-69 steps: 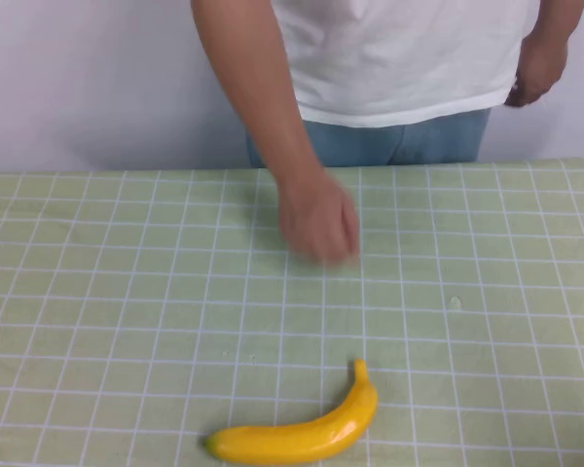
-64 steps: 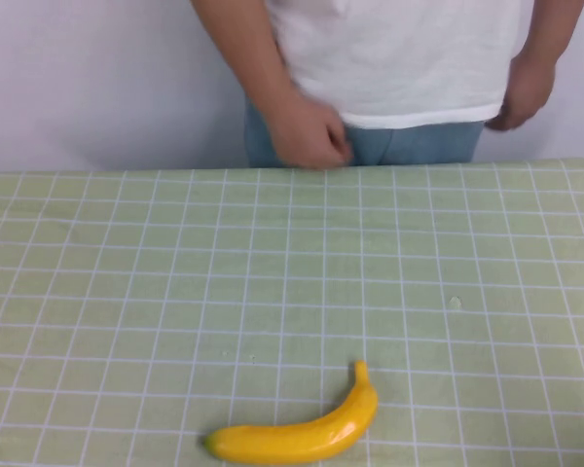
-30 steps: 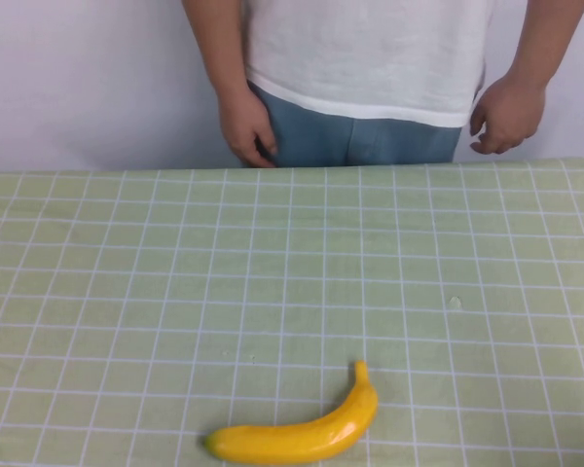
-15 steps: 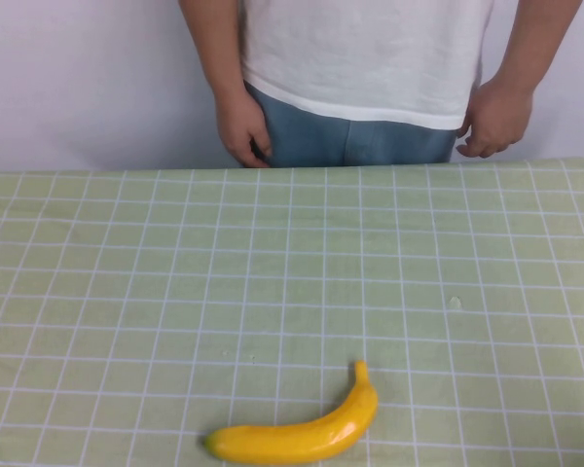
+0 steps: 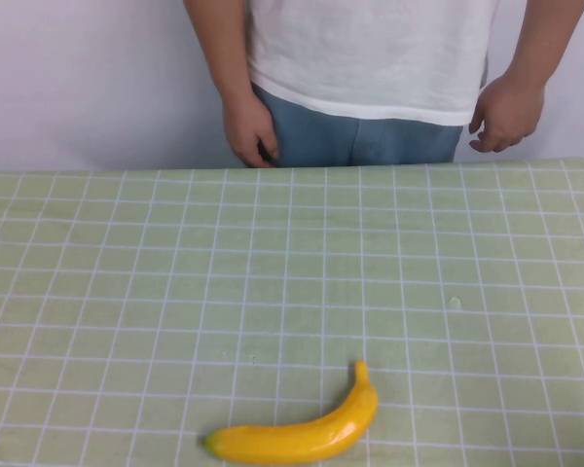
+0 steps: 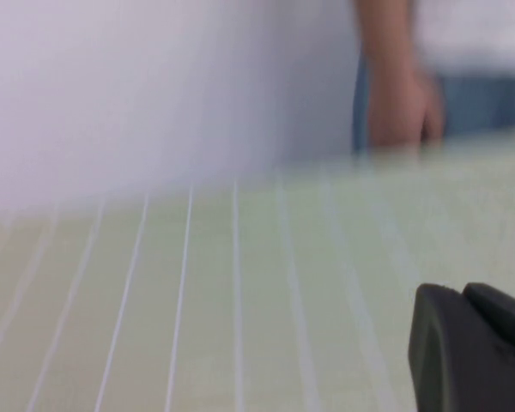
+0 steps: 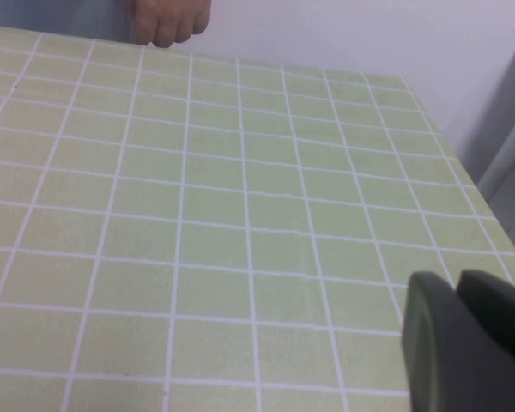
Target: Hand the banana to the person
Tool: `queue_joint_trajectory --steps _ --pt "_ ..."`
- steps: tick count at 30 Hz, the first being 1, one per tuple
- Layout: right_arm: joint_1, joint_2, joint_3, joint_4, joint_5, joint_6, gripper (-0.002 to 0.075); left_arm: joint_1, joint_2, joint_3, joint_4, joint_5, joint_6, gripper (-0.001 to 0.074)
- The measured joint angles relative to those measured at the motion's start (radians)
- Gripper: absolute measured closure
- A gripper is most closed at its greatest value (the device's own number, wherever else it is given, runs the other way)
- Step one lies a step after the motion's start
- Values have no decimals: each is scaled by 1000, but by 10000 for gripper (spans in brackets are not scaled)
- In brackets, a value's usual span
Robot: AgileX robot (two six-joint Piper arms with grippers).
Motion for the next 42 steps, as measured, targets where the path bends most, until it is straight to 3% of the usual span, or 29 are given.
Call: queue_joint_trajectory --steps 5,12,17,20,23,27,32,38,42 --pt "0 0 0 -3 0 0 733 0 0 0 0 -340 -39 739" --pt "0 0 0 -3 0 0 733 0 0 0 -30 -666 -64 739" --pt "0 0 0 -3 0 0 733 0 0 0 -129 -1110 -80 739" --pt "0 0 0 -3 0 0 733 0 -2 -61 -204 -1185 -82 739" --pt "0 0 0 -3 0 0 733 0 -2 -219 -256 -1035 -83 739" --pt "0 0 0 -3 0 0 733 0 44 -522 -272 -499 -47 739" --pt "0 0 0 -3 0 0 733 0 218 -742 -272 -6 -11 739" --pt "0 0 0 -3 0 0 733 0 333 -774 -285 215 -21 739" --pt "0 0 0 -3 0 0 733 0 360 -774 -297 214 -21 739"
